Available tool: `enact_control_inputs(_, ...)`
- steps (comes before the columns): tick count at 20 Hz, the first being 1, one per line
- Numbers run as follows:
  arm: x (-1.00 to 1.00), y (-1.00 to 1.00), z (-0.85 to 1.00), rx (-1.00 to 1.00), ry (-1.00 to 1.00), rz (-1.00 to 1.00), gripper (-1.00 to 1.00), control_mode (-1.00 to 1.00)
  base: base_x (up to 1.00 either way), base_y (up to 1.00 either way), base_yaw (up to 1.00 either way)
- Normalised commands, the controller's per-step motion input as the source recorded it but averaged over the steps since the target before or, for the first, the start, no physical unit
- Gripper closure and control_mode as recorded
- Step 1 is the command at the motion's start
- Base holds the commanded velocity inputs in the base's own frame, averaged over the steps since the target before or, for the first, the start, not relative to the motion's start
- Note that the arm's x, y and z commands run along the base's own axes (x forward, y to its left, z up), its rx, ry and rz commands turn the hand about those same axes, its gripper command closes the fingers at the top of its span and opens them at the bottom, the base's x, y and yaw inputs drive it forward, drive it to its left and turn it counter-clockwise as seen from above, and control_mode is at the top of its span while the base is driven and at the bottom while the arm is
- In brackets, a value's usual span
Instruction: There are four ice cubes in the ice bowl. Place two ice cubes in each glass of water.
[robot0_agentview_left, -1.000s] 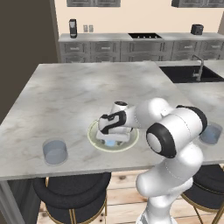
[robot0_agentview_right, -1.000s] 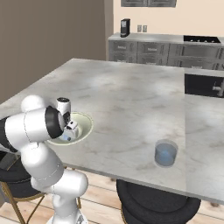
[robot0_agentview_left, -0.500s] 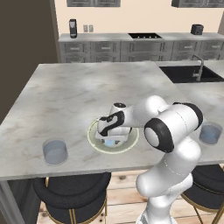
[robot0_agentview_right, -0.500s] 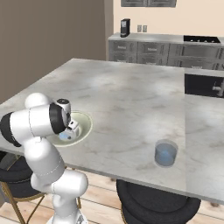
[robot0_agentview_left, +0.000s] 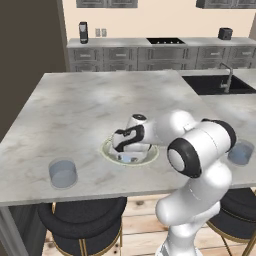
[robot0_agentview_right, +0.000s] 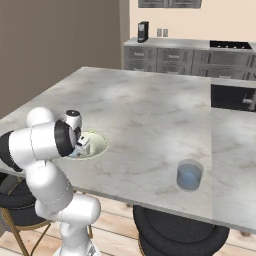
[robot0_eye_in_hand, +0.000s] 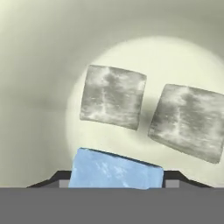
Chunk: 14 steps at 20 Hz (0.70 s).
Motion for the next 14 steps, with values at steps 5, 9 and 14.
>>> enact_control_inputs(5, -0.06, -0.3, 1.0, 0.13, -0.03, 0.0, 1.0, -1.0, 0.0, 0.0, 0.0)
enact_control_inputs(9, -0.26, -0.9, 1.0, 0.05, 0.0, -0.05, 1.0, -1.0, 0.0, 0.0, 0.0)
enact_control_inputs(14, -0.47, -1.0, 0.63, 0.0, 0.0, -0.23, 1.0, -1.0, 0.0, 0.0, 0.0)
